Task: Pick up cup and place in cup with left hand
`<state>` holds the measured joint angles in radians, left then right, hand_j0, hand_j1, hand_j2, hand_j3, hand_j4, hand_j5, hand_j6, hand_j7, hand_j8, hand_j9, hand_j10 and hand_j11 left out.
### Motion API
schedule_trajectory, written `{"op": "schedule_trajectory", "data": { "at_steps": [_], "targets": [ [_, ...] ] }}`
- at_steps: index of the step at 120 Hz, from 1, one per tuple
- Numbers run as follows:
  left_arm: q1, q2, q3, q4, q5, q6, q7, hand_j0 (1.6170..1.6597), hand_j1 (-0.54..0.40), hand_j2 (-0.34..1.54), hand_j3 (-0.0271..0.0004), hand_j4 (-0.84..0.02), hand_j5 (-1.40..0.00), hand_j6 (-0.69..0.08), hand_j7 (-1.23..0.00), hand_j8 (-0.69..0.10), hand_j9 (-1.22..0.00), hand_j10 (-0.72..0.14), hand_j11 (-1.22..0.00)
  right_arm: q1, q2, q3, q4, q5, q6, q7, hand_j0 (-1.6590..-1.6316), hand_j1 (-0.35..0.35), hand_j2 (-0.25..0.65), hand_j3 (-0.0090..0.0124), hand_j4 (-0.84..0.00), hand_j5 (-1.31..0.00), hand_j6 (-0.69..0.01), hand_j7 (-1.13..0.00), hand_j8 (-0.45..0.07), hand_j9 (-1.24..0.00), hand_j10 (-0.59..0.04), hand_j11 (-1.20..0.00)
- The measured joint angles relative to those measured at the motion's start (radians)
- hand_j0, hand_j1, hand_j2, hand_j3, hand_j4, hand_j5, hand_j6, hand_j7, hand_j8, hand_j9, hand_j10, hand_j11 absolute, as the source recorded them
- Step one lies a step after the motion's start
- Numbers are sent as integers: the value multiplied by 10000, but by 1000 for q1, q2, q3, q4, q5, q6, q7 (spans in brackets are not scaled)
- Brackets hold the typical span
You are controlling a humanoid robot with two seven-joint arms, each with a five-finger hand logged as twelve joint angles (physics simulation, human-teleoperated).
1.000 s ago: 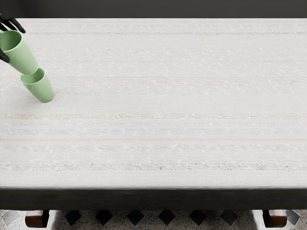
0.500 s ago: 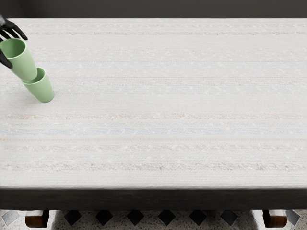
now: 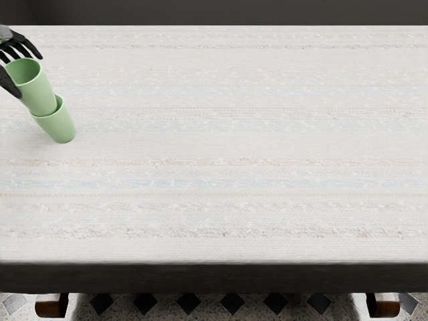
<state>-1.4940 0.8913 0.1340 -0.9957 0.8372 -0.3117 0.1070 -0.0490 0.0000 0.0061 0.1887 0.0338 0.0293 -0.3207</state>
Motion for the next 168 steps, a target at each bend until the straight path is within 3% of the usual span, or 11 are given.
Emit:
{"op": "schedule_trajectory", "data": {
  "at_steps": [51, 83, 97, 107, 139, 168],
  "targets": [
    [24, -65, 0, 89, 0, 1, -8, 16581, -986, 1481, 0, -3911, -5116, -3782, -5084, -3877, -5081, -3928, -5079, 0, 0, 0, 0, 0, 0, 0, -16581, -3490, -1, 0, -1, 0, -1, 0, -1, 0, -1, 0],
    [18, -55, -7, 106, -14, 5, -11, 16580, 1052, 632, 0, -2133, -2743, -2105, -2732, -2128, -2729, -2132, -2728, 0, 0, 0, 0, 0, 0, 0, -16581, -3490, -1, 0, -1, 0, -1, 0, -1, 0, 0, 0],
    [-33, -54, -21, 101, -35, 0, -10, 16580, 1933, 400, 0, -1392, -1761, -1382, -1753, -1392, -1750, -1386, -1748, 0, 0, 0, 0, 0, 0, 0, -16581, -3490, -1, 0, -1, 0, -1, 0, -1, 0, 0, 0],
    [-57, -59, -40, 90, -65, -26, -10, 16580, 2330, 294, 0, -1054, -1315, -1051, -1309, -1056, -1307, -1046, -1305, 0, 0, 0, 0, 0, 0, 0, -16581, -3490, -1, 0, -1, 0, -1, 0, -1, 0, 0, 0],
    [-115, -85, -99, 16, -249, -233, -10, 16580, 2902, 133, 0, -557, -668, -564, -664, -562, -662, -547, -660, 0, 0, 0, 0, 0, 0, 0, -16581, -3490, -1, 0, -1, 0, -1, 0, -1, 0, -1, 0],
    [-135, -84, -128, -151, -381, -293, -8, 16580, 3047, 89, 0, -421, -500, -428, -497, -425, -495, -412, -494, 0, 0, 0, 0, 0, 0, 0, -16581, -3490, -1, 0, -1, 0, -1, 0, -1, 0, -1, 0]
  ]
}}
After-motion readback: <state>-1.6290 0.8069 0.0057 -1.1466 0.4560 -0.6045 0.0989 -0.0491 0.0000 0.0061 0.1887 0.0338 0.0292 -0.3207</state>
